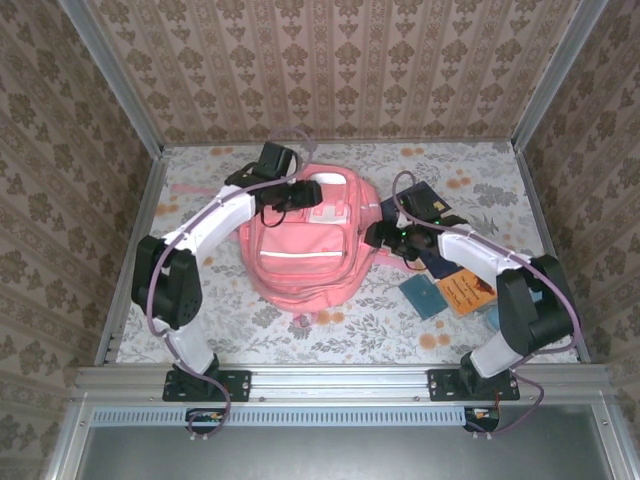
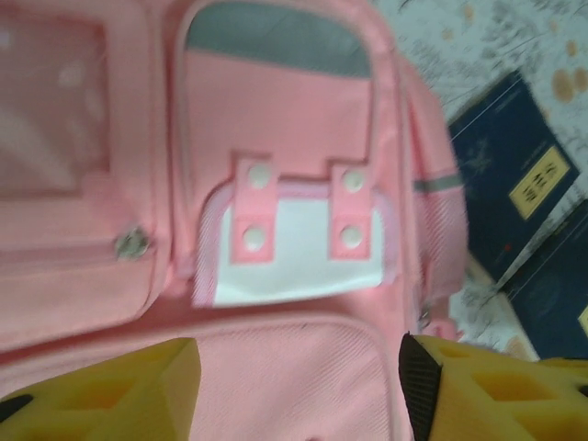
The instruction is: Pack books, pencil case, and school supplies into a backpack
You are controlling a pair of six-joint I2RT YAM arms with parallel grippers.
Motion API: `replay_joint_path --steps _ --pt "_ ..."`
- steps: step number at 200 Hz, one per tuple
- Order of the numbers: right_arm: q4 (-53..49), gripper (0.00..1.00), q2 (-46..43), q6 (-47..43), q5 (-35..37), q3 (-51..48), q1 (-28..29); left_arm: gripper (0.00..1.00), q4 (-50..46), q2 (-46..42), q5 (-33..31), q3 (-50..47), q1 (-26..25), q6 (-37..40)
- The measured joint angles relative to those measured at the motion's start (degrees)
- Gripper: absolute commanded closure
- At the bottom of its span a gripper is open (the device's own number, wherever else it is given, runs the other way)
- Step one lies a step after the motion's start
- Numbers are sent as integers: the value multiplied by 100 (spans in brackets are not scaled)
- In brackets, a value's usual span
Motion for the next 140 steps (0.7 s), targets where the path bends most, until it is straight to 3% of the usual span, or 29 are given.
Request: replay_joint_path --steps 47,88,121,140 --pt "308 44 619 282 -302 166 358 44 46 -96 -44 -1421 160 -282" --pt "551 52 1167 459 -450 459 568 44 378 -122 -13 -1910 498 -496" --pt "730 52 1650 507 -590 890 793 42 737 -341 26 -2273 933 -579" --pt "728 46 1786 490 -592 1145 887 38 691 -442 -7 -2299 1104 -553"
